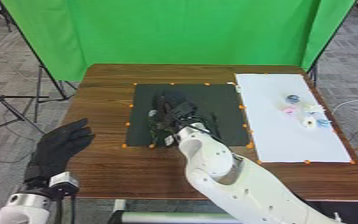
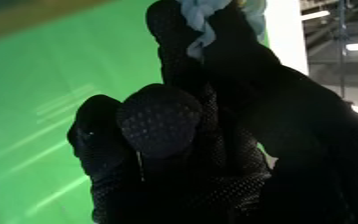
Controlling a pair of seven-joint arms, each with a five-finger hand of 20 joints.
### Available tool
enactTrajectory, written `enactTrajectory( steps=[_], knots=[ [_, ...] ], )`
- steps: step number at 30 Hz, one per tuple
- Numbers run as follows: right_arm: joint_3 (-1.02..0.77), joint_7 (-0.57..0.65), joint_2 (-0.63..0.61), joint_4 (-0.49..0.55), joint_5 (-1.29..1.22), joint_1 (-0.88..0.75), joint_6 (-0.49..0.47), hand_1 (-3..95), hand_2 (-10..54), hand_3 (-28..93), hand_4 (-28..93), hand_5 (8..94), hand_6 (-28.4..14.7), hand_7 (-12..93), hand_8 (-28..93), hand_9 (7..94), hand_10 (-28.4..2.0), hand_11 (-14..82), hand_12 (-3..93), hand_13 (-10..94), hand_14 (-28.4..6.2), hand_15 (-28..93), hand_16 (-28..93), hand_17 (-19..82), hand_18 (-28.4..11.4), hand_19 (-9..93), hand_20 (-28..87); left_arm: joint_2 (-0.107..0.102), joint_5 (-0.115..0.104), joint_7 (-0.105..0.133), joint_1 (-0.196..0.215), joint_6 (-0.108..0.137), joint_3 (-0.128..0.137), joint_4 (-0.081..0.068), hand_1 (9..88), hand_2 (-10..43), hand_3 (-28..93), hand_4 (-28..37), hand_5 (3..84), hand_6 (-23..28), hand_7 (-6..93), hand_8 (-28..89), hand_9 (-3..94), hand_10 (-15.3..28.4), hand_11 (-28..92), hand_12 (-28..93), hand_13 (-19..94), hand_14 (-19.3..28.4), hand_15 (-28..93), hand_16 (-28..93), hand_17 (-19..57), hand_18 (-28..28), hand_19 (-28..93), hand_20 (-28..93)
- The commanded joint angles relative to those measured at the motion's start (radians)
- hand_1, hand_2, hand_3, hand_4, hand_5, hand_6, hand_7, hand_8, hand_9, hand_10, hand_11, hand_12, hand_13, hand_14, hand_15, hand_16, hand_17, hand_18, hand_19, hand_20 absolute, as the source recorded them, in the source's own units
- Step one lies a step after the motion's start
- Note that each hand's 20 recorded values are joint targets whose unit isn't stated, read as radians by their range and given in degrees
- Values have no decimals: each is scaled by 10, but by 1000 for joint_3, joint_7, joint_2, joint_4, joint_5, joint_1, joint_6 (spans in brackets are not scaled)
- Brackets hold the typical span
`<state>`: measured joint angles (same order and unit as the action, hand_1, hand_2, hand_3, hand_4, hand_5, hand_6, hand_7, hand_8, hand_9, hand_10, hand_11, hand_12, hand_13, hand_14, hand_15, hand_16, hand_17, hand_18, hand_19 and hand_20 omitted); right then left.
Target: Arrange flowers
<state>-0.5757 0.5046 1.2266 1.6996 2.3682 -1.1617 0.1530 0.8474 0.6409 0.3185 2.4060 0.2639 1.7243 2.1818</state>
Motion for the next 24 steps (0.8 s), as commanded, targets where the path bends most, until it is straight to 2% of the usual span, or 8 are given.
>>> enactTrajectory(
  steps=[1, 2, 4, 7, 10, 15, 21, 24],
  knots=[
    [25, 86, 105, -66, -16, 1, -39, 557, -95, 780, -283, 804, -10, 233, 54, 916, -77, 183, 334, 841, -38, 677, 235, 579, -152, 932, 391, -5, 23, -30, -97, -16, -42, -26, 267, 46, 820, -207, 429, 123, 187, -103, 379, 221, 380, 110, 253, 277, 646, -136, -97, 219, 604, 63],
    [25, 105, 111, -69, -29, 2, -42, 556, -95, 780, -283, 803, -10, 234, 54, 914, -77, 183, 335, 839, -38, 678, 235, 578, -152, 932, 392, -3, 28, -44, -116, -23, -48, -30, 267, 47, 820, -207, 429, 123, 187, -103, 380, 221, 381, 110, 253, 278, 646, -136, -97, 219, 604, 64],
    [20, 115, 124, -86, -34, 5, -52, 555, -95, 781, -283, 801, -9, 235, 53, 913, -79, 183, 334, 838, -39, 679, 235, 576, -153, 932, 394, -8, 30, -46, -134, -23, -60, -34, 267, 46, 820, -206, 429, 123, 188, -103, 380, 221, 381, 109, 253, 277, 647, -137, -97, 219, 604, 64],
    [10, 130, 136, -98, -23, -1, -62, 551, -95, 779, -283, 799, -9, 237, 49, 908, -79, 184, 333, 835, -40, 679, 234, 573, -153, 932, 396, -1, 40, -68, -163, -35, -71, -39, 267, 46, 820, -206, 430, 124, 188, -104, 379, 219, 378, 107, 250, 276, 645, -139, -97, 220, 603, 65],
    [12, 156, 147, -105, -44, 5, -68, 542, -95, 776, -283, 791, -12, 236, 46, 903, -81, 182, 333, 825, -43, 682, 235, 566, -154, 932, 397, 1, 44, -76, -171, -39, -70, -41, 266, 46, 821, -206, 430, 124, 188, -104, 378, 219, 379, 106, 249, 277, 644, -140, -97, 220, 603, 66],
    [-24, 126, 182, -105, -24, -26, -126, 516, -95, 766, -283, 771, -19, 235, 41, 883, -85, 178, 333, 809, -49, 689, 234, 555, -154, 932, 395, -11, 30, -48, -151, -15, -71, -32, 267, 46, 821, -207, 430, 124, 190, -105, 378, 220, 378, 106, 248, 276, 644, -140, -97, 220, 603, 67],
    [-44, 154, 186, -105, -65, -33, -153, 479, -95, 740, -283, 755, -29, 234, 39, 854, -96, 232, 288, 796, -51, 699, 226, 549, -156, 932, 400, -2, 40, -64, -182, -31, -84, -39, 266, 46, 822, -206, 430, 124, 189, -105, 378, 220, 377, 106, 248, 276, 644, -140, -97, 220, 603, 69],
    [-58, 156, 196, -104, -64, -43, -169, 462, -95, 743, -283, 747, -30, 231, 38, 844, -103, 247, 278, 791, -54, 703, 226, 546, -154, 932, 404, -2, 41, -64, -181, -26, -84, -37, 267, 47, 820, -207, 431, 124, 189, -105, 378, 220, 377, 106, 250, 277, 644, -140, -97, 220, 603, 70]
  ],
)
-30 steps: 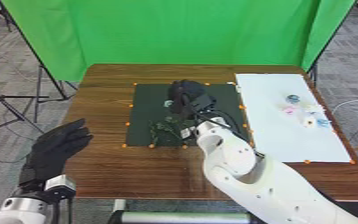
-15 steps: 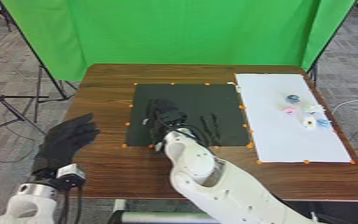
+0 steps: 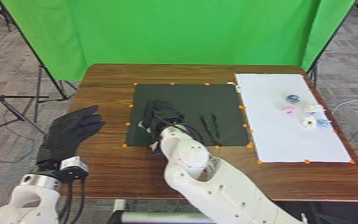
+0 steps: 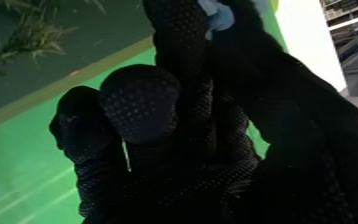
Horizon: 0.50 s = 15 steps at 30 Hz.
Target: Arrange flowers
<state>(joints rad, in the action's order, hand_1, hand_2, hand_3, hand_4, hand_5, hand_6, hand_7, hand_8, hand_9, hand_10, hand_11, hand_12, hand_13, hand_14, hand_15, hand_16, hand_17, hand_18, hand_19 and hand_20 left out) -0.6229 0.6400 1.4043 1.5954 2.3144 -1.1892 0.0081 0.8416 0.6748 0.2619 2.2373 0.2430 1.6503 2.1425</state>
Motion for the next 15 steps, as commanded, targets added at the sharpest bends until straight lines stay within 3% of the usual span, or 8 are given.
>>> enactTrajectory(
  steps=[1, 5, 11, 15],
  knots=[
    [-13, 19, 23, -6, -7, -15, -21, 451, -95, 748, -283, 744, -30, 229, 37, 839, -107, 258, 269, 790, -55, 705, 226, 545, -154, 932, 405, 4, 6, -6, -12, -5, -9, 2, 266, 46, 821, -207, 431, 124, 189, -105, 378, 220, 377, 106, 249, 277, 644, -140, -97, 220, 603, 71],
    [-18, 29, 27, -10, -4, -15, -20, 434, -95, 756, -283, 738, -31, 225, 31, 825, -114, 287, 237, 786, -56, 708, 223, 544, -154, 932, 406, 4, 7, -3, -14, -6, -10, 2, 266, 46, 821, -207, 431, 125, 189, -105, 378, 220, 377, 106, 249, 277, 643, -141, -97, 220, 603, 72],
    [-27, 44, 28, -7, -17, -8, -23, 410, -95, 766, -283, 726, -33, 220, 5, 810, -123, 314, 196, 779, -59, 711, 223, 541, -154, 932, 407, 11, 14, -18, -28, -17, -14, -3, 266, 46, 821, -207, 431, 125, 189, -105, 378, 220, 377, 106, 249, 276, 644, -140, -97, 220, 602, 71],
    [-3, 63, 24, -7, -23, 0, -3, 388, -95, 780, -283, 722, -32, 223, -80, 803, -126, 318, 195, 772, -62, 716, 221, 538, -154, 932, 403, 14, 16, -20, -28, -18, -15, -2, 267, 46, 822, -207, 431, 124, 189, -105, 378, 219, 376, 106, 248, 276, 643, -141, -97, 220, 602, 71]
  ],
)
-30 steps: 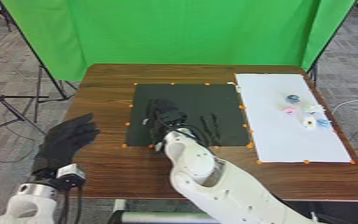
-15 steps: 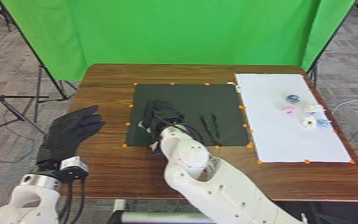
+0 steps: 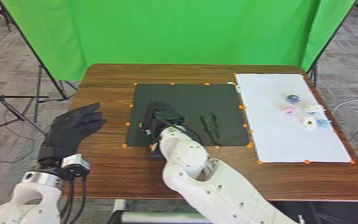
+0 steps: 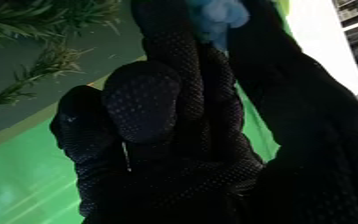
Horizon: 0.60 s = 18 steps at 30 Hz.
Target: Arrange flowers
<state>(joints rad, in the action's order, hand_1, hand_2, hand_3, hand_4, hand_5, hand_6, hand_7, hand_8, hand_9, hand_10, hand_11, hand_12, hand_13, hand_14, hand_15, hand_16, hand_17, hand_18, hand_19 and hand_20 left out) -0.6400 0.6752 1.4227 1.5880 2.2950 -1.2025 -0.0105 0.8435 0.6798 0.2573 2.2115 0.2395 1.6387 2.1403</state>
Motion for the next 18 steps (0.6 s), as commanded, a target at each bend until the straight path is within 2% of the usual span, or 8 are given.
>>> enactTrajectory(
  steps=[1, 5, 6, 7, 10, 15, 18],
  knots=[
    [10, 26, 6, 4, -8, 13, 4, 382, -95, 781, -283, 721, -33, 225, -104, 801, -127, 319, 195, 771, -62, 717, 221, 537, -154, 932, 403, 11, 10, -14, -3, -13, -5, -1, 267, 46, 822, -207, 431, 125, 189, -105, 378, 220, 376, 105, 248, 276, 643, -141, -97, 220, 602, 71],
    [22, 39, 3, -1, -22, 28, 8, 373, -95, 780, -283, 718, -36, 226, -116, 796, -128, 322, 196, 768, -63, 717, 220, 535, -154, 932, 401, 15, 16, -16, -9, -22, -4, -2, 267, 46, 822, -206, 431, 125, 188, -105, 378, 219, 377, 106, 247, 276, 643, -141, -97, 220, 602, 71],
    [14, 39, 8, -1, -21, 22, -2, 373, -95, 779, -283, 718, -36, 226, -117, 795, -129, 323, 196, 767, -63, 718, 220, 535, -155, 932, 401, 20, 18, -24, -11, -25, -3, -2, 267, 46, 822, -205, 431, 125, 188, -105, 378, 219, 377, 106, 247, 276, 642, -141, -97, 220, 603, 71],
    [23, 51, 3, 4, -17, 25, -6, 371, -95, 776, -283, 715, -37, 226, -117, 791, -130, 323, 196, 765, -64, 719, 220, 534, -155, 932, 401, 17, 14, -17, -9, -22, -6, -3, 267, 46, 822, -205, 431, 125, 189, -105, 378, 219, 377, 106, 247, 275, 642, -142, -97, 220, 603, 71],
    [-1, 49, 1, 29, -14, 10, -27, 367, -95, 772, -283, 708, -41, 226, -116, 786, -131, 326, 197, 763, -66, 720, 220, 531, -156, 932, 399, 18, 14, -14, -7, -22, -5, -2, 268, 45, 824, -203, 431, 125, 190, -105, 378, 218, 377, 105, 244, 272, 641, -142, -97, 219, 601, 69],
    [-13, 55, 12, 25, -11, 17, -32, 363, -95, 767, -283, 708, -43, 225, -116, 782, -133, 329, 194, 760, -67, 722, 218, 529, -157, 932, 396, 23, 13, -17, -4, -28, -6, -3, 269, 44, 825, -202, 431, 124, 190, -105, 377, 216, 375, 103, 242, 272, 638, -142, -98, 217, 599, 67],
    [-12, 54, 12, 29, -15, 36, -39, 360, -95, 763, -283, 707, -45, 223, -116, 779, -135, 330, 194, 759, -67, 723, 218, 528, -157, 932, 394, 23, 12, -17, 13, -23, 3, 2, 270, 45, 823, -202, 431, 124, 190, -105, 377, 216, 374, 102, 241, 272, 638, -142, -98, 217, 598, 67]
  ],
)
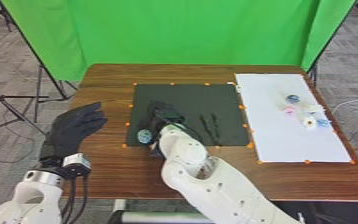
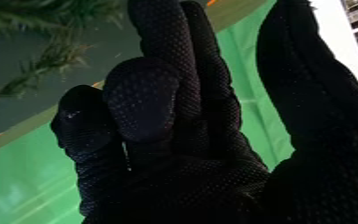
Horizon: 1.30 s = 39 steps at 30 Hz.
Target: Arrange flowers
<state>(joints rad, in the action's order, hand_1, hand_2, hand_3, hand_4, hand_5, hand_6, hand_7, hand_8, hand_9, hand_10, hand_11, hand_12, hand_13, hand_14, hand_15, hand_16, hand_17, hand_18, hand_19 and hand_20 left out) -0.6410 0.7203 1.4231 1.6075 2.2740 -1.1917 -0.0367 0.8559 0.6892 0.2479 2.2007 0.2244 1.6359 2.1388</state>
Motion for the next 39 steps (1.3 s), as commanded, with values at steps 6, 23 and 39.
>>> enactTrajectory(
  steps=[6, 23, 39],
  knots=[
    [87, -26, -68, 53, -28, 108, 98, 340, -95, 761, -283, 686, -56, 217, -116, 759, -143, 320, 190, 750, -76, 724, 218, 524, -159, 932, 389, -8, -29, 48, 165, 48, 79, 46, 270, 44, 822, -203, 432, 125, 191, -105, 380, 220, 385, 107, 244, 274, 641, -140, -99, 217, 599, 67],
    [-254, -120, -527, 481, -147, -162, 106, 251, 18, 761, -246, 628, -85, 171, -100, 683, -192, 300, 186, 679, -122, 744, 198, 469, -184, 932, 365, 28, -65, 137, 386, 115, 150, 107, 267, 44, 825, -201, 442, 131, 209, -110, 392, 230, 441, 126, 258, 278, 657, -143, -97, 219, 604, 76],
    [-776, 30, -718, 400, -75, -615, 179, 309, -33, 834, -256, 583, -75, 188, -112, 622, -170, 254, 169, 672, -98, 769, 180, 452, -177, 932, 326, 32, -46, 108, 310, 84, 81, 99, 268, 46, 824, -202, 438, 129, 205, -109, 390, 228, 439, 126, 261, 280, 658, -141, -97, 219, 604, 73]
  ],
)
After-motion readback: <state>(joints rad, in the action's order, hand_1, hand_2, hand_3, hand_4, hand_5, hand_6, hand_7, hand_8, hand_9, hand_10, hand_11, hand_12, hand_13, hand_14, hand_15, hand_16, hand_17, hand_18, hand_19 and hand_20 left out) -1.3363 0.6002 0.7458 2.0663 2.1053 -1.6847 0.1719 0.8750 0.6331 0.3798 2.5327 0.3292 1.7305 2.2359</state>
